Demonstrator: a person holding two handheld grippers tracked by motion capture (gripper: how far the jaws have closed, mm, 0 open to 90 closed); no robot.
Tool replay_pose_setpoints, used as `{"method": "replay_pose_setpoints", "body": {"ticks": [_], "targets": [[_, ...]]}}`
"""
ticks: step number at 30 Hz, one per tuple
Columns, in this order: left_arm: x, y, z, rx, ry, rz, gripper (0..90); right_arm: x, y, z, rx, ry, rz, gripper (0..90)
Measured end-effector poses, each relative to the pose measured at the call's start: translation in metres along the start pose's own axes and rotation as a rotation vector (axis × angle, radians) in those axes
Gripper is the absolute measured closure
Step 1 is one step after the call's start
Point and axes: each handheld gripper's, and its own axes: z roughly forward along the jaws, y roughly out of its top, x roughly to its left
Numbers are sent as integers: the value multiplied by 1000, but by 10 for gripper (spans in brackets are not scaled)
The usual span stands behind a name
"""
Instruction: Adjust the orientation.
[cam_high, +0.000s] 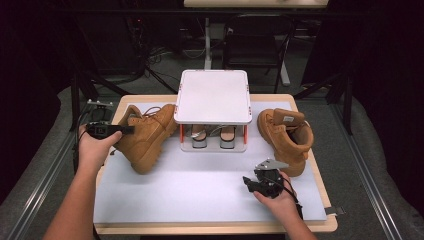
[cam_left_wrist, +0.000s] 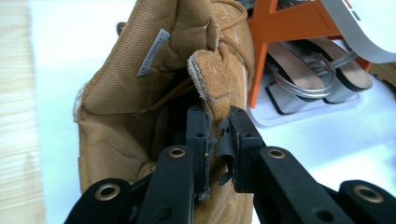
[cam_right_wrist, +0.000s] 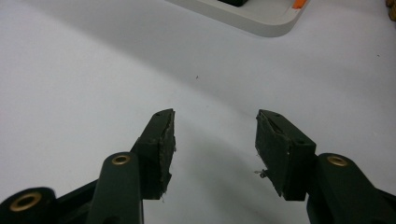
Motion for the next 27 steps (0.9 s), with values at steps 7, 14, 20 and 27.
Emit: {"method": "replay_pose_setpoints", "body": {"ticks": [7,14,20,27], "targets": [[1,-4,-7,13,-12,-23,824,0,0,0,-1,4,1,472],[6,-14,-30,6,33,-25,825,0,0,-1,-2,2,-1,472],[-1,-14,-25,21,-5,-11,824,1,1,1,-3,0,-5,472],[-21,0,-9,20,-42,21,822,2,1,0,-3,-1,-10,472]]}}
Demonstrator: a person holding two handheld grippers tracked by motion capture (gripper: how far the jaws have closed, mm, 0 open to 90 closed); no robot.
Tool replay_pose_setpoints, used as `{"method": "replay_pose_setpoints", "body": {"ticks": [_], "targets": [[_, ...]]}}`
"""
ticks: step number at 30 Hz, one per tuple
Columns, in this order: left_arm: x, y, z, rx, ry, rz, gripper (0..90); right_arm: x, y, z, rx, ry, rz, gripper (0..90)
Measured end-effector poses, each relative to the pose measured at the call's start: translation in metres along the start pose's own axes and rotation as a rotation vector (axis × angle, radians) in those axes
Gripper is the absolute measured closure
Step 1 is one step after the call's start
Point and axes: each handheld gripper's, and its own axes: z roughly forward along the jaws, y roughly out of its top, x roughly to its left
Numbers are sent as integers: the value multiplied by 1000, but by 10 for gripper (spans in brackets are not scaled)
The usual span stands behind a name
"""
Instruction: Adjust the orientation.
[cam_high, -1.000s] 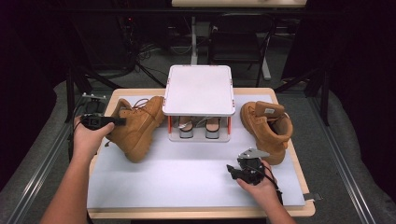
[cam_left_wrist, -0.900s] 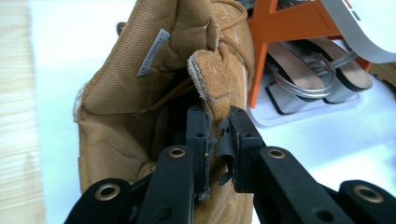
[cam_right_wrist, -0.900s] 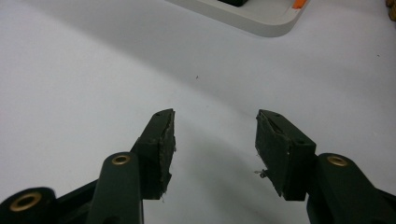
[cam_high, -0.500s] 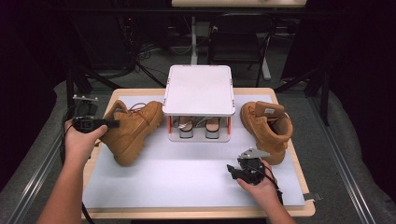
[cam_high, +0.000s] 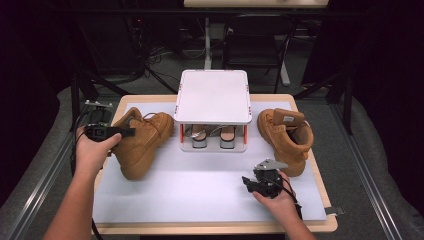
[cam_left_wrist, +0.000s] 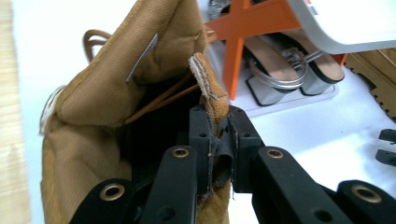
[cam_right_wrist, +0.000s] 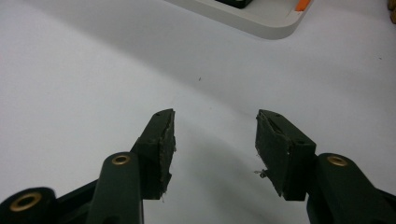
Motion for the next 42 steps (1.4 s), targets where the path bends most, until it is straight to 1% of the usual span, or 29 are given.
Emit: {"method": "replay_pose_setpoints", "body": {"ticks": [1,2,4,6,11,14,16,18,20,21,23,27,28,34,36,37,42], "targets": [[-3,1,3,4,-7,3,822,0,0,0,-1,-1,0,472],[-5,2,5,12,-19,10,821,0,-1,0,-14,-2,13,472],[-11,2,12,16,-33,15,820,-1,0,-1,-16,2,18,471],[-16,4,16,20,-36,28,819,-2,0,-2,-6,-4,12,472],[-24,7,25,32,-52,45,814,-1,0,-2,-6,0,8,472],[-29,7,33,48,-68,52,813,-1,0,-2,-8,2,9,472],[-31,6,35,46,-71,53,812,-1,0,-1,-6,2,11,472],[-34,6,38,45,-76,44,812,-1,0,-1,-11,1,10,472],[-36,7,40,52,-73,51,812,-1,0,-1,-4,-1,8,472],[-38,7,41,57,-70,56,812,0,-1,0,-13,-2,11,472],[-41,6,43,64,-70,63,812,0,-1,0,-12,-2,9,472],[-46,2,50,82,-77,81,811,-1,0,-1,-9,1,9,472],[-48,1,51,85,-81,80,811,-1,0,-1,-10,3,11,472],[-50,-2,54,92,-86,87,808,0,0,-1,-4,0,11,472],[-50,-3,56,101,-97,86,807,-1,0,-1,-8,5,15,474],[-50,-4,57,101,-97,88,805,0,0,-1,-15,11,20,475],[-51,-6,57,114,-96,96,800,0,0,-1,-10,6,20,475]]}}
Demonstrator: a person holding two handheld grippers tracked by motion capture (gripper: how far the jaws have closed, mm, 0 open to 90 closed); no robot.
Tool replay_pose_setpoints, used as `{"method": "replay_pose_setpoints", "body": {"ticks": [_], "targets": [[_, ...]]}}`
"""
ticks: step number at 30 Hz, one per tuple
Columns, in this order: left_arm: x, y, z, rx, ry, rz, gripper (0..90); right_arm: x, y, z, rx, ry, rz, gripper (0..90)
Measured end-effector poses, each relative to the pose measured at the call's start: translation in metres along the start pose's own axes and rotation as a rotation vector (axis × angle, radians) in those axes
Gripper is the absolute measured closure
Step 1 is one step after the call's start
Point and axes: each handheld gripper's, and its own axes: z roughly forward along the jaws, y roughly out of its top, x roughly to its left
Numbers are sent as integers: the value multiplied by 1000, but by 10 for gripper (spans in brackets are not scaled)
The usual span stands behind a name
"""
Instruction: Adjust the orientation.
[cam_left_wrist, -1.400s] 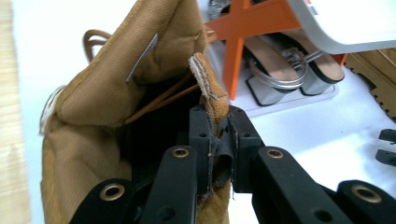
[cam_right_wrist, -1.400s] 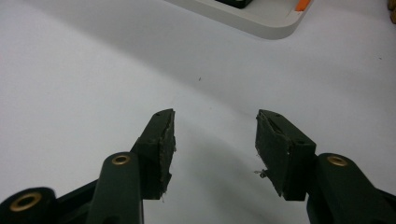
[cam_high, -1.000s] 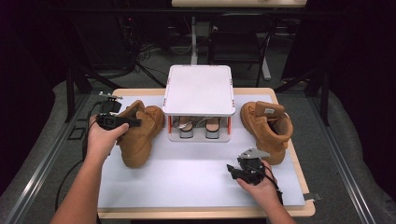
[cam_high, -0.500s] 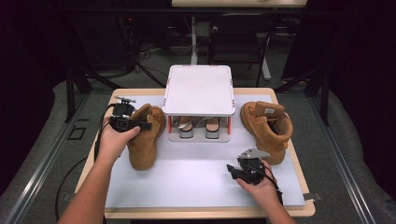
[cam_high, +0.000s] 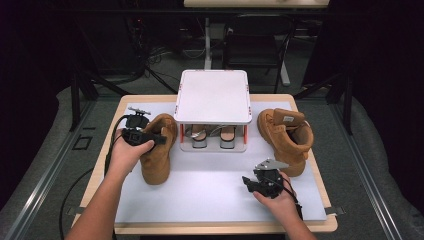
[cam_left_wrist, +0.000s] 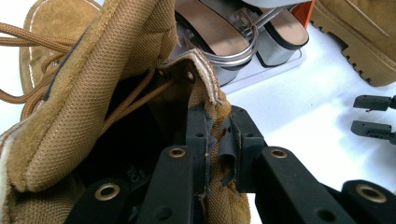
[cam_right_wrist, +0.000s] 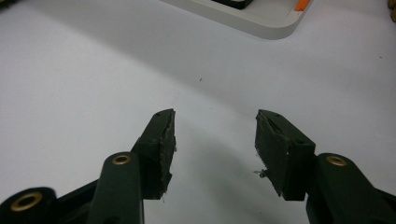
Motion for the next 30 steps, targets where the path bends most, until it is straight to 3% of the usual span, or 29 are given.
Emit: {"method": "replay_pose_setpoints", "body": {"ticks": [8,17,30], "targets": [[-2,-3,0,1,14,14,777,-1,1,-1,2,-5,-5,473],[-9,-2,-4,13,30,40,643,-2,2,-2,-5,-19,-11,474],[-14,3,-25,16,71,63,591,-4,4,-8,-5,-22,-7,474]]}}
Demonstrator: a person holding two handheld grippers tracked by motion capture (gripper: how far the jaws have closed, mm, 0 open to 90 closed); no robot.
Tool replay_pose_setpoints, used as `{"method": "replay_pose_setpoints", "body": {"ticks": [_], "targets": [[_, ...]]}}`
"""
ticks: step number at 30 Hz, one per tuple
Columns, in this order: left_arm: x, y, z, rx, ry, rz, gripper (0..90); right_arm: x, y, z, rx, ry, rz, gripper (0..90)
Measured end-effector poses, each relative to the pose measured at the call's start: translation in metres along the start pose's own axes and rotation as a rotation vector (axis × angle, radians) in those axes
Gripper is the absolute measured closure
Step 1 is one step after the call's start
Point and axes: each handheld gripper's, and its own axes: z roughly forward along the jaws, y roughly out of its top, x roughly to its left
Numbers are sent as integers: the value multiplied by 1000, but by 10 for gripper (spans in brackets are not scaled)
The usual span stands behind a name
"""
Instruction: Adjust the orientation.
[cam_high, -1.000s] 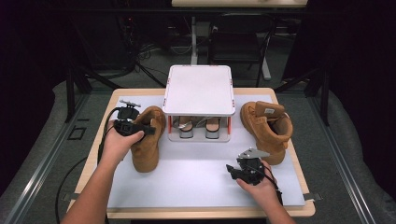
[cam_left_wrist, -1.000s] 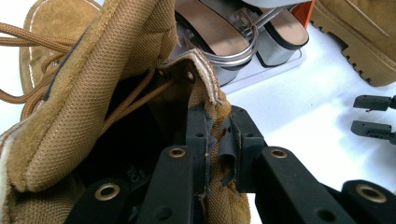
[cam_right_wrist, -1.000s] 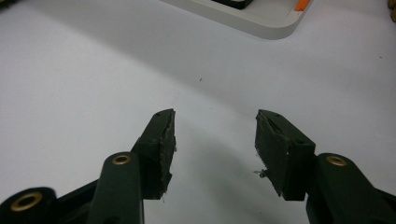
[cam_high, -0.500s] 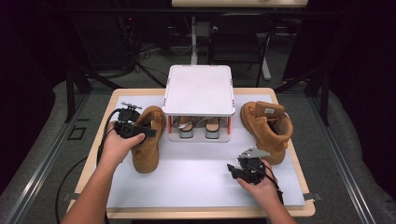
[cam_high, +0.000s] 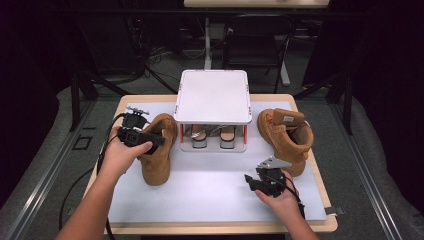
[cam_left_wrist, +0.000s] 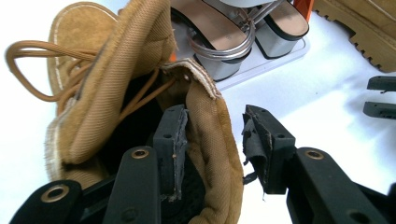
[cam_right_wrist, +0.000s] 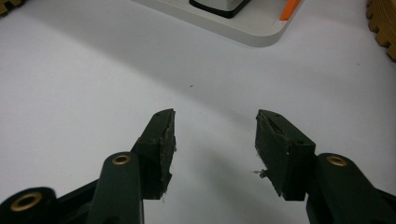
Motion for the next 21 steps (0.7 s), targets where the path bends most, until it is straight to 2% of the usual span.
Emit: {"method": "replay_pose_setpoints", "body": {"ticks": [9,11,17,21], "targets": [[9,-1,-16,0,40,-4,588,0,1,-2,-7,-2,8,474],[12,-2,-18,2,47,-10,588,0,1,-2,-24,1,11,476],[20,-7,-25,6,63,-22,588,0,8,-9,-7,9,19,525],[27,-8,-28,17,78,-35,588,-1,14,-12,31,20,16,551]]}}
